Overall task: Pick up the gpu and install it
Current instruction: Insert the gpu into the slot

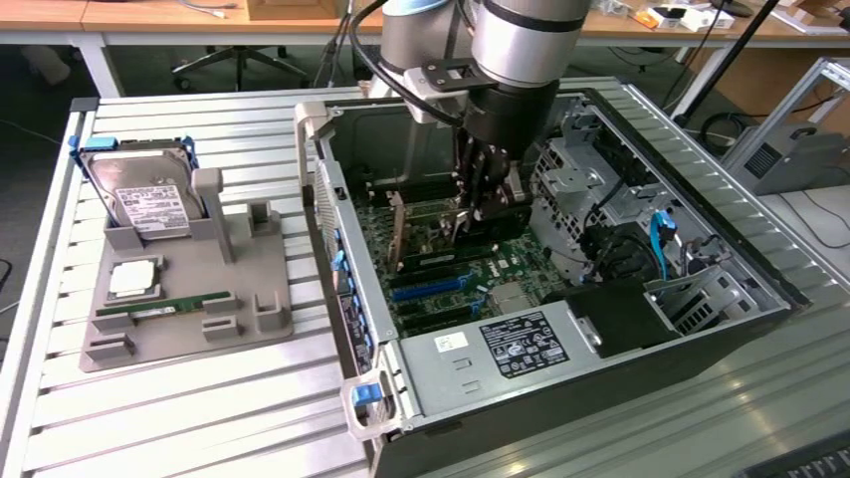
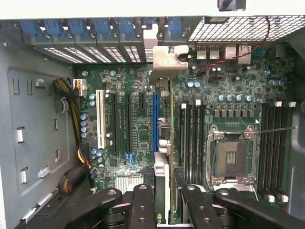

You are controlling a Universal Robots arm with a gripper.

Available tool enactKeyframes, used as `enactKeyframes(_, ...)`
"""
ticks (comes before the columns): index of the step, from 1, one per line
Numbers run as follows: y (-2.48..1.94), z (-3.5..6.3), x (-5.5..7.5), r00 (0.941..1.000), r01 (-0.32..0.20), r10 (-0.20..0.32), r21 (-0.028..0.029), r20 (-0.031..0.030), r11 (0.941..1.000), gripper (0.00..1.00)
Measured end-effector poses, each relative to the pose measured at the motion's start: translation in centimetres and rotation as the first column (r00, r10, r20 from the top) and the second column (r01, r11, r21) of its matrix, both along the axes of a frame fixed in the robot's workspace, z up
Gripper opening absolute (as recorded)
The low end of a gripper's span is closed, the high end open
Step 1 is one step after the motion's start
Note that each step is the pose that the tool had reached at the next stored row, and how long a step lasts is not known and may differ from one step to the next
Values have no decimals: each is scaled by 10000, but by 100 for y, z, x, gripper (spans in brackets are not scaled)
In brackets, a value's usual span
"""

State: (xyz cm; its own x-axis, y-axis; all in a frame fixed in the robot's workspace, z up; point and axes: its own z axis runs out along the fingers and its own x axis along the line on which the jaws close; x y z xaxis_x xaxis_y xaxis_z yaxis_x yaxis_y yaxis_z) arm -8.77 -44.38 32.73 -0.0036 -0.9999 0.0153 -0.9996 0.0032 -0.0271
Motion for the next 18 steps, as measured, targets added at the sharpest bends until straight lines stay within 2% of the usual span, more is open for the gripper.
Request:
enactKeyframes(6,-27,-92,-19,10000,-1,1,0,0,10000,27)
enactKeyframes(18,-30,-250,-103,10000,0,0,-5,0,10000,27)
